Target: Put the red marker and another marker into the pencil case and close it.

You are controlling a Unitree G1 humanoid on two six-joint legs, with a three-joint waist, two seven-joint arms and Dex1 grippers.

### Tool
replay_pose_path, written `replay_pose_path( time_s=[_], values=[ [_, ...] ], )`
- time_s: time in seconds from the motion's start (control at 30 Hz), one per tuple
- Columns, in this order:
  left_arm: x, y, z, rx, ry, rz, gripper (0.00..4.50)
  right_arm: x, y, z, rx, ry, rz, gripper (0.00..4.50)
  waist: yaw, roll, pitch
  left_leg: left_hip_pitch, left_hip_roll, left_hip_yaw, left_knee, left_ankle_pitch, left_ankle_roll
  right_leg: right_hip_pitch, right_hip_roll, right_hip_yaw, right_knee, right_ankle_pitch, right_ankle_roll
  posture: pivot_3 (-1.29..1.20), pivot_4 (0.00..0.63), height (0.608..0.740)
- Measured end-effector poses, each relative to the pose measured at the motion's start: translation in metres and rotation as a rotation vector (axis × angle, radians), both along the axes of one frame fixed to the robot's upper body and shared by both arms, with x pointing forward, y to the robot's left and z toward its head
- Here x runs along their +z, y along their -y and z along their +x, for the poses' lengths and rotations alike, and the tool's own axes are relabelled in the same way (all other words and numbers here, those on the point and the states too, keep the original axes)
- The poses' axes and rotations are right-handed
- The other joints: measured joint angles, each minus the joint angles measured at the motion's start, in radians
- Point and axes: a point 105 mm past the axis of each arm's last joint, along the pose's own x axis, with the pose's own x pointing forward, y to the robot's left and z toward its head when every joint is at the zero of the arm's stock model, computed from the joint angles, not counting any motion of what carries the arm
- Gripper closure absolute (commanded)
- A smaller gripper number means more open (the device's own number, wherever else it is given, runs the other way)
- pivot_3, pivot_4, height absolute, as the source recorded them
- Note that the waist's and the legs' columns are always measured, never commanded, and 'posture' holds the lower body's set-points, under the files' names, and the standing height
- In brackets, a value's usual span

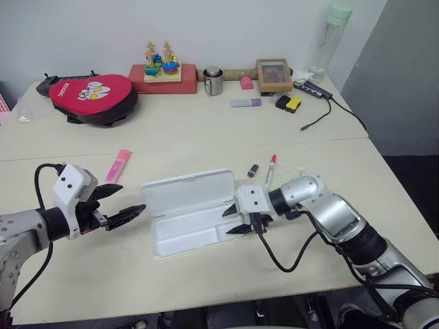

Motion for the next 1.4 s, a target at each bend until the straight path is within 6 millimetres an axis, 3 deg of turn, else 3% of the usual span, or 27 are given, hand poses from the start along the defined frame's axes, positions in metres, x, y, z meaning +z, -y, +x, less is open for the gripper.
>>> replay_pose_path(
  time_s=[0.1,0.23,0.33,0.4,0.53,0.73,1.1,1.4],
  values=[
    [-0.003,-0.006,-0.004,0.006,-0.019,0.036,0.0,0.005,0.007,0.002,-0.018,0.0,-0.001,2.44,0.0,0.0,0.0,0.0,0.0,0.0,0.0,0.0,0.0,0.0,0.0,0.0,0.0,0.0,0.0,0.0,0.15,0.74],
    [0.008,-0.011,-0.014,0.008,0.008,0.056,0.0,0.015,0.021,0.012,-0.089,-0.003,0.009,2.44,0.0,0.0,0.0,-0.002,0.0,0.0,0.0,0.0,0.0,-0.002,0.0,0.0,0.0,0.0,0.0,0.0,0.15,0.74],
    [0.02,-0.01,-0.021,0.006,0.044,0.083,0.0,0.031,0.046,0.037,-0.228,0.059,0.0,2.44,0.0,0.0,0.0,-0.001,0.0,0.001,0.0,0.0,0.0,-0.001,0.0,0.0,0.0,-0.001,-0.001,0.0,0.15,0.74],
    [0.018,-0.004,-0.025,-0.013,0.038,0.094,0.0,0.036,0.06,0.056,-0.353,0.082,0.015,2.44,0.0,0.0,0.0,-0.001,0.0,0.001,0.0,0.0,0.0,-0.001,0.0,0.0,0.0,-0.001,-0.002,0.0,0.15,0.74],
    [0.018,0.005,-0.026,-0.02,0.056,0.072,0.0,0.036,0.082,0.087,-0.606,0.079,0.056,2.44,0.0,0.0,0.0,-0.001,0.0,0.001,0.0,0.0,0.0,-0.001,0.0,0.0,0.0,0.0,-0.001,0.0,0.15,0.74],
    [0.017,0.007,-0.027,-0.016,0.063,0.064,0.0,0.035,0.091,0.097,-0.73,0.075,0.074,2.44,0.0,0.0,0.0,-0.002,0.0,0.001,0.0,0.0,0.0,-0.002,0.0,0.001,0.0,0.0,-0.001,0.0,0.15,0.74],
    [0.004,0.015,-0.023,-0.037,0.042,0.055,0.0,0.029,0.076,0.11,-1.038,-0.071,0.237,0.03,-0.001,0.0,0.0,-0.002,0.0,0.001,0.0,0.0,0.0,-0.002,0.0,0.001,0.001,0.0,0.0,0.0,0.15,0.74],
    [0.003,0.017,-0.021,-0.029,0.047,0.05,0.0,0.014,0.09,0.127,-1.245,-0.12,0.255,0.03,-0.001,0.0,0.0,-0.002,0.0,0.001,0.0,0.0,0.0,-0.002,0.0,0.001,0.0,0.0,-0.001,0.0,0.15,0.74]
  ],
)
